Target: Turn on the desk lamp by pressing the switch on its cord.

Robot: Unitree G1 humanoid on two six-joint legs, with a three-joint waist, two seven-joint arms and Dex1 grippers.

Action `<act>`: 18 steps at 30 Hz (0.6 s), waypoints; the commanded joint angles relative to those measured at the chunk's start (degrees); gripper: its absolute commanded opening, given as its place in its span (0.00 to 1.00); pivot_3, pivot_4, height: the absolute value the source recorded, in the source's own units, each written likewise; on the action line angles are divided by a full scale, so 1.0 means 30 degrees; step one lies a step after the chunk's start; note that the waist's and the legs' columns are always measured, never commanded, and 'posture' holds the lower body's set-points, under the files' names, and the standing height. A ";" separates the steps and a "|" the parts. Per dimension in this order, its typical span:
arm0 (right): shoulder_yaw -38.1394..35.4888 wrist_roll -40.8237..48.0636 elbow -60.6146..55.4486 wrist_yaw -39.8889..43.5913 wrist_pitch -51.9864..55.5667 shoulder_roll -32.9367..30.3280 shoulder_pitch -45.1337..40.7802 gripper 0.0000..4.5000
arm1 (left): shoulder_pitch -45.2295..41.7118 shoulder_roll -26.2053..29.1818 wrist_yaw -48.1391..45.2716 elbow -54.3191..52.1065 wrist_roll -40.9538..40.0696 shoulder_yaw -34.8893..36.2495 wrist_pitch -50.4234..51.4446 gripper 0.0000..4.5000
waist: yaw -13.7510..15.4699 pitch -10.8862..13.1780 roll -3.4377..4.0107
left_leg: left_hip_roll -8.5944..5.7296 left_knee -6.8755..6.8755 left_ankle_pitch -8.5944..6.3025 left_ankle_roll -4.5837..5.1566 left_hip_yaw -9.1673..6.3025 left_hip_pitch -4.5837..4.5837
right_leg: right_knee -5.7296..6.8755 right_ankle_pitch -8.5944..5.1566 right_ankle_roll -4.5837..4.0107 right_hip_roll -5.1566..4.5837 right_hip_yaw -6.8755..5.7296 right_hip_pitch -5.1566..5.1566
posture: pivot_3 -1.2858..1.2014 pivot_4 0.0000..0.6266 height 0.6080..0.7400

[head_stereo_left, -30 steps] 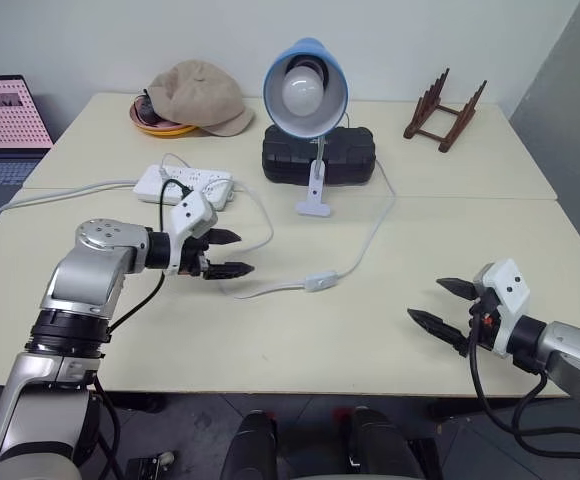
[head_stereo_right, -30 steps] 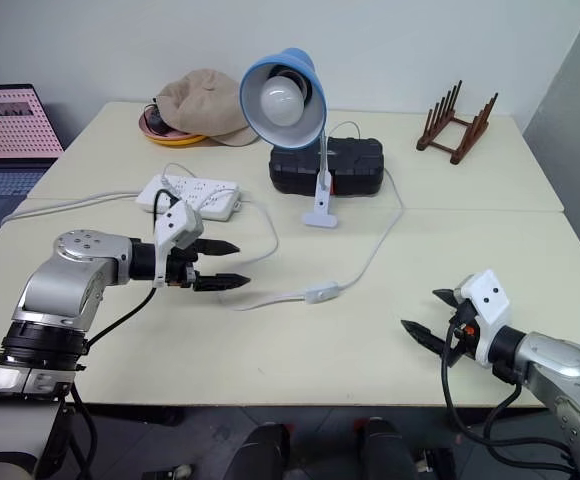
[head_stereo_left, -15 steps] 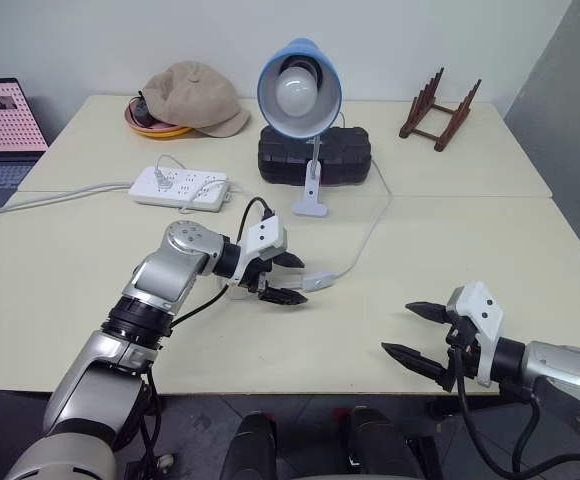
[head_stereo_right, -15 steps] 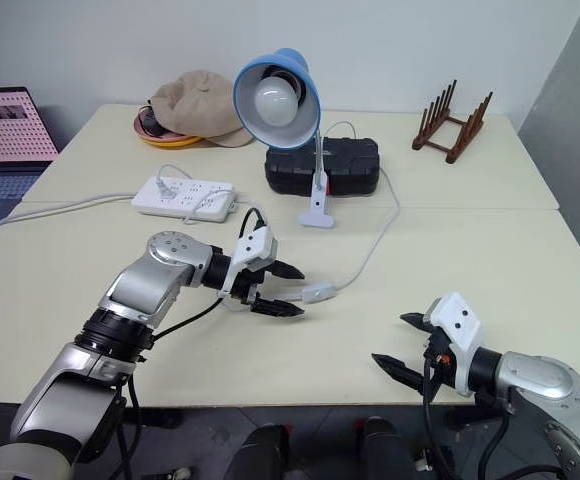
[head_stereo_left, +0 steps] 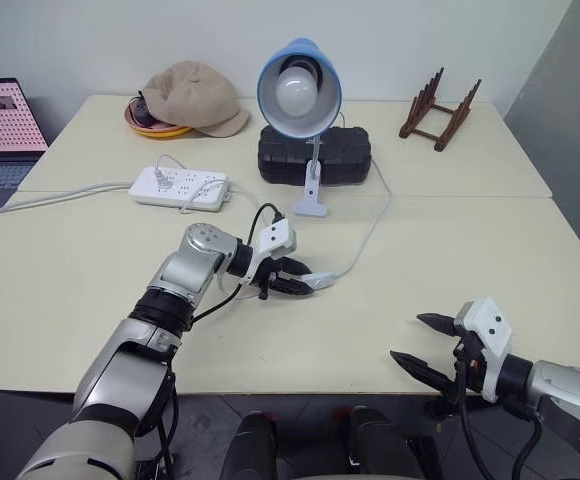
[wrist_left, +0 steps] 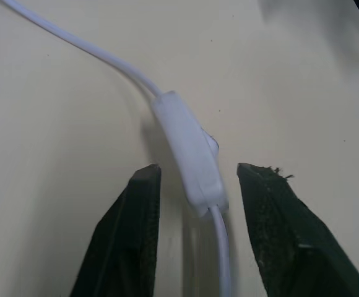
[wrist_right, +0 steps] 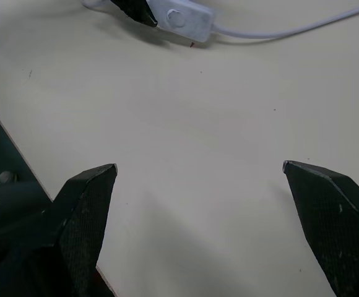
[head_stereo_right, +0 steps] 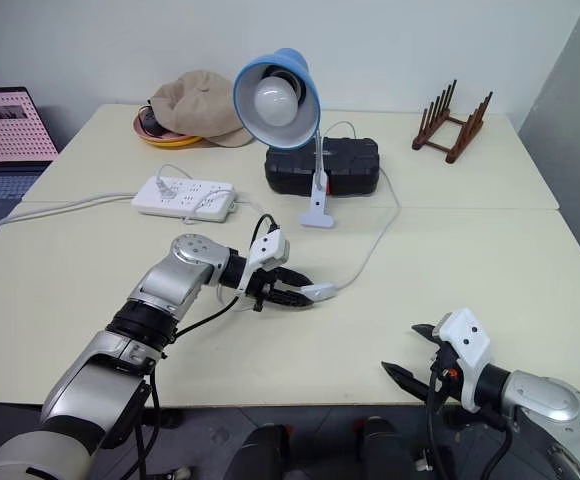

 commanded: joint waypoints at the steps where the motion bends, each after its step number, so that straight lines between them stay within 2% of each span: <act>1: -0.0579 0.0322 -0.0764 -0.0298 0.0058 0.0088 -0.0284 1.00 | -0.0315 -0.0057 -0.0135 0.0065 0.0261 0.0202 -0.0423 0.20 | 0.0003 0.0000 0.0000 | 0.0000 0.0001 0.0000 0.0000 0.0002 0.0000 | 0.0000 0.0000 0.0000 0.0000 0.0002 0.0001 | 0.52 0.24 1.00; 3: -0.0645 0.0505 -0.0931 -0.0452 0.0311 0.0067 -0.0442 1.00 | -0.0320 -0.0092 -0.0139 0.0054 0.0286 0.0277 -0.0356 0.09 | 0.0011 0.0000 -0.0001 | 0.0000 0.0004 0.0000 0.0000 0.0004 -0.0002 | 0.0000 0.0000 0.0001 0.0000 0.0003 0.0001 | 0.52 0.24 1.00; 10: -0.0668 0.1049 -0.1219 -0.0897 0.1122 0.0042 -0.1129 1.00 | -0.0361 -0.0187 -0.0152 -0.0168 0.0068 0.0509 0.0344 0.08 | 0.0021 0.0000 0.0000 | 0.0000 0.0002 0.0000 0.0000 -0.0001 -0.0002 | 0.0000 0.0000 0.0001 0.0000 0.0000 0.0001 | 0.52 0.24 1.00; 11: -0.0652 0.1164 -0.1219 -0.0962 0.1207 0.0059 -0.1243 1.00 | -0.0374 -0.0238 -0.0286 -0.0474 -0.0370 0.0701 0.1276 0.08 | 0.0021 0.0000 0.0000 | 0.0000 0.0002 0.0000 0.0000 -0.0002 -0.0003 | 0.0000 0.0000 0.0000 0.0000 -0.0001 0.0001 | 0.52 0.24 1.00; 15: -0.0716 0.2397 -0.1035 -0.1643 0.1741 0.1077 -0.1754 1.00 | -0.0945 -0.0427 -0.0601 -0.2732 -0.3937 0.2385 0.8993 0.08 | -0.0018 0.0001 0.0000 | 0.0000 0.0003 0.0000 0.0000 -0.0015 -0.0006 | 0.0005 0.0000 0.0000 0.0000 -0.0012 0.0001 | 0.52 0.24 1.00; 18: -0.1188 0.4286 -0.0644 -0.2729 0.2440 0.2620 -0.1931 1.00 | -0.1401 -0.0451 -0.0103 -0.3462 -0.6433 0.3920 1.3866 0.08 | -0.0017 0.0000 0.0001 | 0.0000 0.0004 0.0000 0.0000 -0.0050 -0.0012 | 0.0012 -0.0001 -0.0002 0.0001 -0.0043 0.0003 | 0.52 0.24 1.00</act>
